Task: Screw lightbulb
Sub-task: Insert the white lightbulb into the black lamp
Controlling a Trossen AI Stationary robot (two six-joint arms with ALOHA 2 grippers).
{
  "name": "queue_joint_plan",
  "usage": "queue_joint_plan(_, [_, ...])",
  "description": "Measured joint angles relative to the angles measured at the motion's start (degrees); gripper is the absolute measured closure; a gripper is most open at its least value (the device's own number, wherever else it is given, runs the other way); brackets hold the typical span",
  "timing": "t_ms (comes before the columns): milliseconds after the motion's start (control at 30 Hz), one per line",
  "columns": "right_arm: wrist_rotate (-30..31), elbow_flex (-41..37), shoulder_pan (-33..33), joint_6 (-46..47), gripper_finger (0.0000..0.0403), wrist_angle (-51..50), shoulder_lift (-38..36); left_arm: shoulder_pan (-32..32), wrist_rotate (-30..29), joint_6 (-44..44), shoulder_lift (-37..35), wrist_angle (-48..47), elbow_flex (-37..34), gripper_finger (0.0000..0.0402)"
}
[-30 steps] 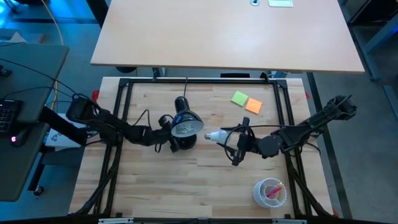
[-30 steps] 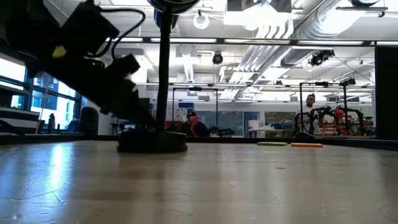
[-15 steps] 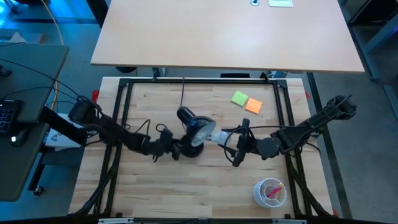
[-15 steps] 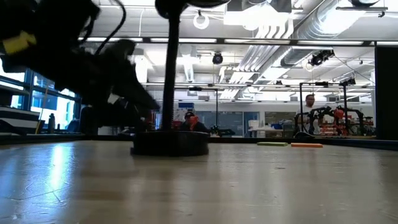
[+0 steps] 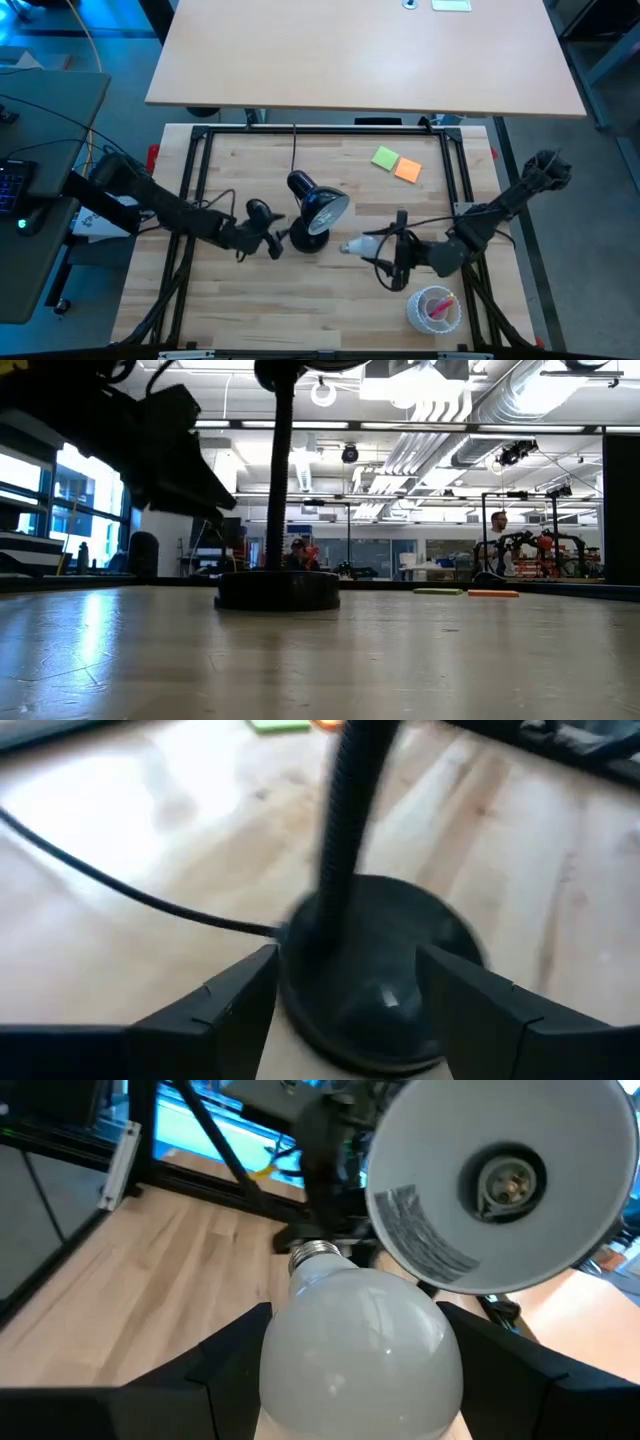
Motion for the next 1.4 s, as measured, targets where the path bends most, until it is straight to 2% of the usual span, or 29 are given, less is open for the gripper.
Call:
queue_joint_plan(67, [1.5, 0.0, 1.3, -0.1, 0.0148, 0.7, -0.1, 1.6, -0.1, 3.7, -3.9, -2.8, -0.1, 0.0173])
queue_joint_plan(133, [3.7, 0.0, 2.1, 0.0, 0.0148, 0.9, -0.1, 4.3, 1.4, 8.3, -7.4, -1.7, -0.6, 0.0177])
queue_joint_plan(333, [7.5, 0.0, 2.5, 0.2, 0.0148, 6.4, 0.0, 13.9, 17.0, 26.6, -12.4, 10.0, -2.9, 0.0192])
queue_joint_plan(433, [7.8, 0.0, 2.5, -1.4, 0.0148, 11.8, 0.4, 19.0, 22.8, 32.2, -13.2, 12.9, -3.0, 0.0189])
queue_joint_plan(533, [13.2, 0.6, 2.5, 0.4, 0.0148, 17.2, 1.9, 24.6, 33.9, 32.1, -13.7, 17.0, -3.0, 0.0179])
queue_joint_plan(600, [16.4, 1.9, 2.7, 1.0, 0.0148, 16.5, 3.4, 27.5, 40.4, 32.4, -13.9, 19.6, -3.0, 0.0171])
queue_joint_plan(667, [18.5, 3.5, 3.0, 0.2, 0.0148, 14.6, 5.4, 29.9, 44.3, 33.3, -14.5, 20.2, -3.0, 0.0163])
queue_joint_plan(800, [19.0, 7.2, 3.1, 0.0, 0.0148, 9.6, 8.2, 35.3, 50.9, 34.0, -17.0, 21.6, -3.1, 0.0143])
queue_joint_plan(967, [19.1, 9.7, 3.0, 0.0, 0.0148, 4.8, 9.6, 41.2, 70.6, 28.1, -17.6, 31.3, -3.1, 0.0120])
queue_joint_plan(1033, [19.1, 9.8, 3.0, 0.0, 0.0148, 4.8, 9.5, 42.4, 73.5, 26.2, -17.0, 34.3, -3.0, 0.0114])
queue_joint_plan(1167, [19.1, 9.8, 2.9, -0.1, 0.0148, 4.7, 9.5, 43.9, 74.3, 24.2, -15.2, 34.6, -3.0, 0.0110])
queue_joint_plan(1333, [19.1, 9.8, 2.6, -1.4, 0.0148, 4.2, 9.5, 43.0, 79.3, 21.0, -11.0, 41.0, -3.0, 0.0109])
queue_joint_plan(1400, [19.1, 9.8, 2.2, -1.7, 0.0148, 4.3, 9.5, 42.4, 79.7, 20.6, -9.1, 43.2, -2.3, 0.0109])
